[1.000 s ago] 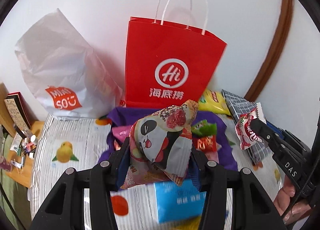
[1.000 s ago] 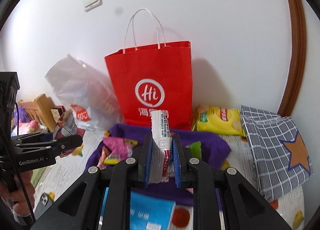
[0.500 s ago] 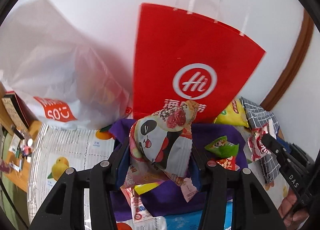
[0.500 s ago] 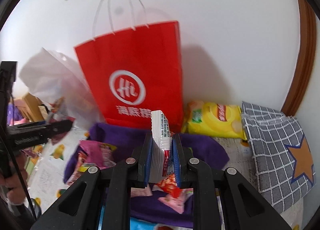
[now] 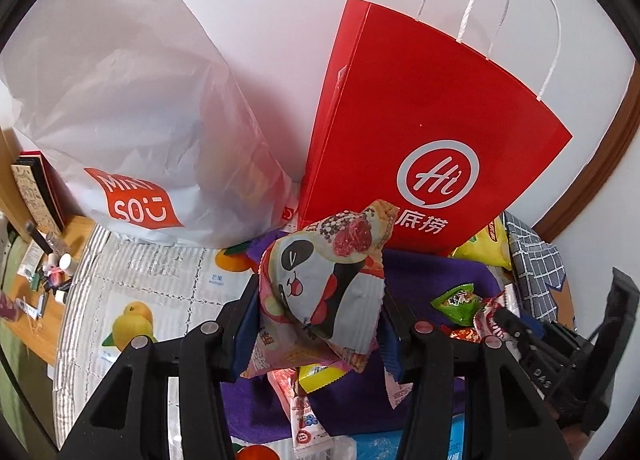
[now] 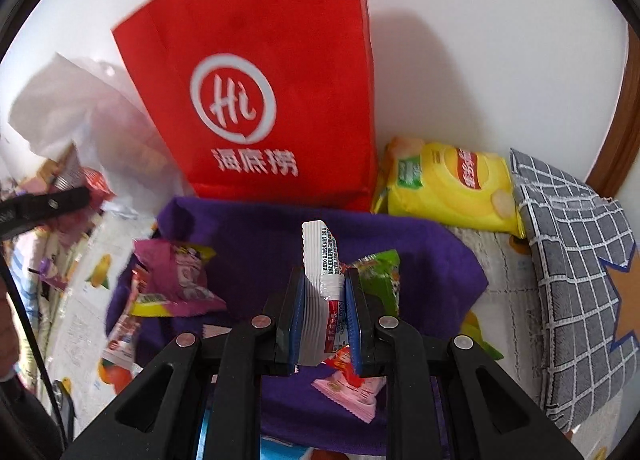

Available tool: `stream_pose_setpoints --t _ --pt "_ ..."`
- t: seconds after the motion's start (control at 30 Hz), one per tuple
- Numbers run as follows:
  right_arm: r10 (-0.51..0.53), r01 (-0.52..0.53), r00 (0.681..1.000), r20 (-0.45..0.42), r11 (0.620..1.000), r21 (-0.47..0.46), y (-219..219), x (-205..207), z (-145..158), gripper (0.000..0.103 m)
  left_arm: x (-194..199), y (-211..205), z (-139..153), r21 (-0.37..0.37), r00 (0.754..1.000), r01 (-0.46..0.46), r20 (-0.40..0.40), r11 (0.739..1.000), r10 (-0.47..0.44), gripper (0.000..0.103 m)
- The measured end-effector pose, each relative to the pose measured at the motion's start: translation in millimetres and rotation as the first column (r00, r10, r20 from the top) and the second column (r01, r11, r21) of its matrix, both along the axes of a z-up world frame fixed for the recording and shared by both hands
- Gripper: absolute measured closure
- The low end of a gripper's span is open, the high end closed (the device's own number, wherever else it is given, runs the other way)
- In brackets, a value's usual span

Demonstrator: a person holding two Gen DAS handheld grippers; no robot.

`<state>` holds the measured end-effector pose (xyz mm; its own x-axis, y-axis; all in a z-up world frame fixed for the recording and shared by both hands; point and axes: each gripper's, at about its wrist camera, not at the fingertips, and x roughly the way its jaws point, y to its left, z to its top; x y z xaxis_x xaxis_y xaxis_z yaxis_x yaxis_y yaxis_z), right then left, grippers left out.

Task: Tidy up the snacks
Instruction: 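Lift and carry the stick snack and panda-print bag over the purple towel with both tools, then open the right tool to drop the stick snack while the left tool releases the panda-print bag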

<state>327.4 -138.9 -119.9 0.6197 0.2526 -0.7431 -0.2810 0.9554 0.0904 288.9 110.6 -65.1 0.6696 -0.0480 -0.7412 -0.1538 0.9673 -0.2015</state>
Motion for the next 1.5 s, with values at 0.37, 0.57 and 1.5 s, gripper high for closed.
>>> stream_pose_setpoints --t 0.37,0.57,1.5 --pt "0.006 -0.007 0.999 -0.038 1.000 -0.027 12 5 -13 0.082 -2 -4 3 0.004 1.000 -0.001 -0.004 1.000 0.001 0.055" --pt "-0.001 0.000 0.999 -0.042 1.000 -0.028 13 5 -13 0.082 -3 -12 3 0.002 1.000 0.027 -0.002 1.000 -0.027 0.055" --pt "-0.082 0.081 0.993 0.081 0.997 0.009 -26 -21 38 0.078 23 -63 -45 0.038 0.963 0.172 -0.218 0.984 -0.160 0.040"
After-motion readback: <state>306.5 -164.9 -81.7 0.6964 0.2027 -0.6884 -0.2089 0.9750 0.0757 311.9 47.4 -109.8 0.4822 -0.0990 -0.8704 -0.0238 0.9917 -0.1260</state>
